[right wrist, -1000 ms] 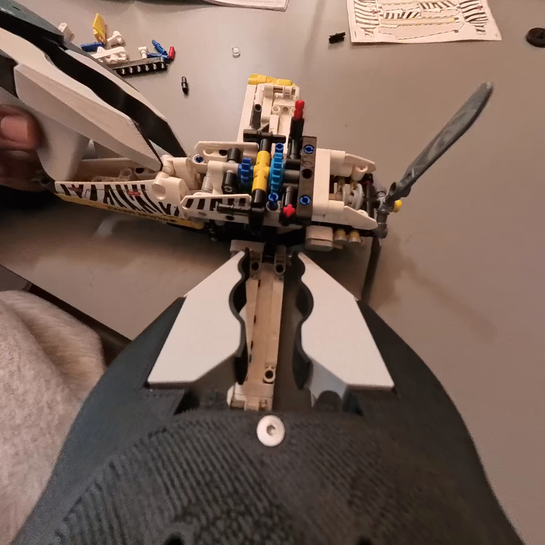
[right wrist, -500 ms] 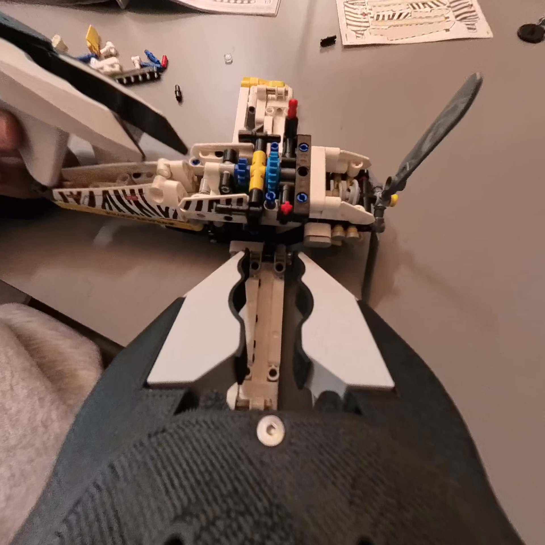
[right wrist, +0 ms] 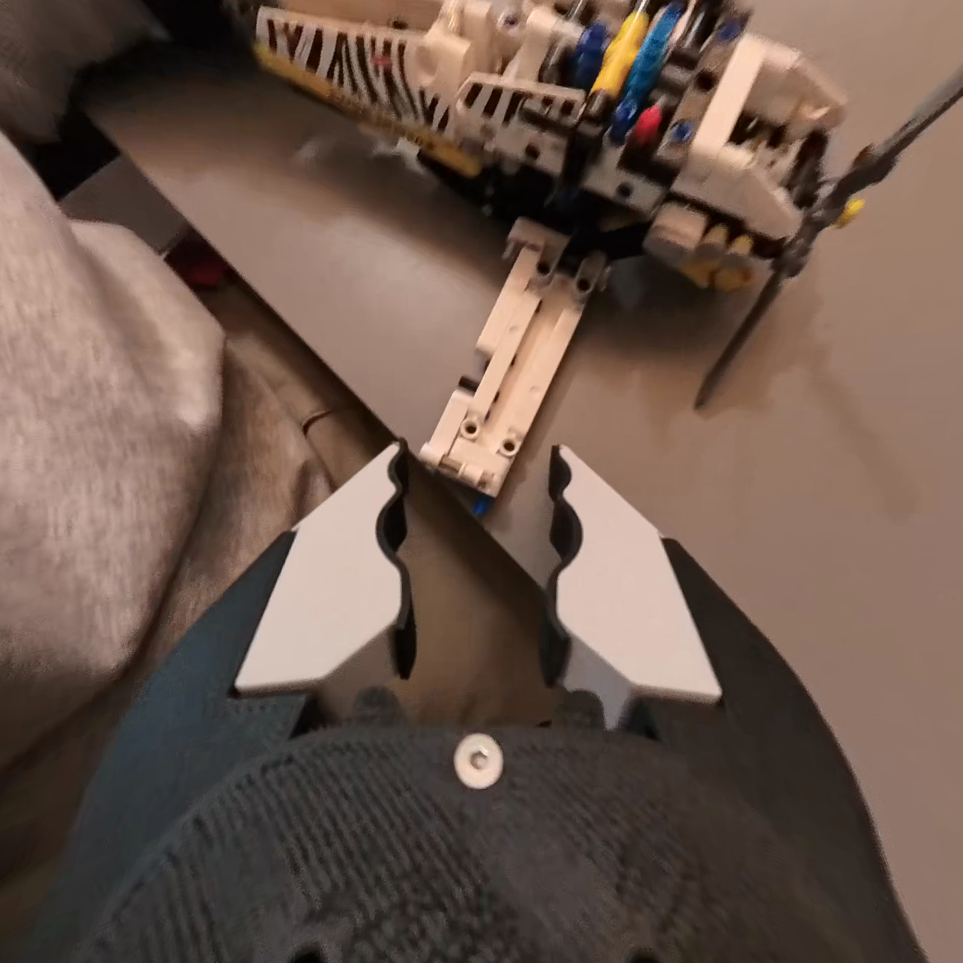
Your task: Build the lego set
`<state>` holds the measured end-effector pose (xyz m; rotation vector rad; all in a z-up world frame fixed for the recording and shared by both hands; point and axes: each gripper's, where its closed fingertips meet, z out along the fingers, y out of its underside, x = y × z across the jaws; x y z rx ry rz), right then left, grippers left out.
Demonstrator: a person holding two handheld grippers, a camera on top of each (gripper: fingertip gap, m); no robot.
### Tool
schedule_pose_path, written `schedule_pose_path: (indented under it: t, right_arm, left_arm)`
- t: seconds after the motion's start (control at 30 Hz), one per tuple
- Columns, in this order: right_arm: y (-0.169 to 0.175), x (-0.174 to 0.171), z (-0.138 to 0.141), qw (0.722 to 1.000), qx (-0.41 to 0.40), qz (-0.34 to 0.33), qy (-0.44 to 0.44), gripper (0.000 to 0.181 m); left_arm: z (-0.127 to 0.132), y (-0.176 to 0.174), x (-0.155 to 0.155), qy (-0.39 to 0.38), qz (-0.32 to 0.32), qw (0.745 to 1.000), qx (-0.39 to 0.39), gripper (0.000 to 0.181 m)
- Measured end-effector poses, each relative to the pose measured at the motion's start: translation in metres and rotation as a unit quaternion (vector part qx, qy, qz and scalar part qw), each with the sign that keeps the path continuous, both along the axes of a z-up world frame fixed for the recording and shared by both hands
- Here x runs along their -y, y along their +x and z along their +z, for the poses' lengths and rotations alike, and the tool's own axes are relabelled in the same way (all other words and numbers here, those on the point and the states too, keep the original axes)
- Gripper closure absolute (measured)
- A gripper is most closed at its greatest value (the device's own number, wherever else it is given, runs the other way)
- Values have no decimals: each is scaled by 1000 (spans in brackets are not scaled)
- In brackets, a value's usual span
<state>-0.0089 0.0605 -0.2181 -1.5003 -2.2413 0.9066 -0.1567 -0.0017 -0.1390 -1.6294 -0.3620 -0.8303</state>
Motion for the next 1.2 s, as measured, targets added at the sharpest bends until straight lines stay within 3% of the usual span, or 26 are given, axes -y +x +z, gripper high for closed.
schedule_pose_path:
  t: [0.03,0.17,0.3,0.53,0.67,0.83,0.97,1.07,1.2]
  right_arm:
    - [4,3,-3,1000,13,12,-7,129]
    - [3,12,-3,999,7,29,-23,143]
    - [-7,26,-3,999,-5,36,-32,143]
    - [-58,59,-4,999,-29,-4,-26,148]
    - [-69,69,-4,999,-46,14,-12,150]
    - [-73,44,24,989,-128,-13,-77,149]
    - [-81,7,54,962,-234,-78,-120,151]
    - [-80,-19,80,928,-338,-114,-109,164]
    - [-77,-34,89,913,-367,-143,-106,166]
  left_arm:
    - [2,-2,1,4,6,1000,0,138]
    - [5,-8,3,14,24,1000,-6,138]
    - [12,-14,7,31,47,998,-21,138]
    - [31,-44,24,70,158,982,-82,137]
    - [30,-51,29,64,187,973,-115,138]
    - [26,-51,31,51,197,970,-136,138]
    - [21,-54,29,33,202,968,-146,138]
    - [21,-60,31,29,218,964,-150,138]
    - [22,-69,37,34,233,963,-131,138]
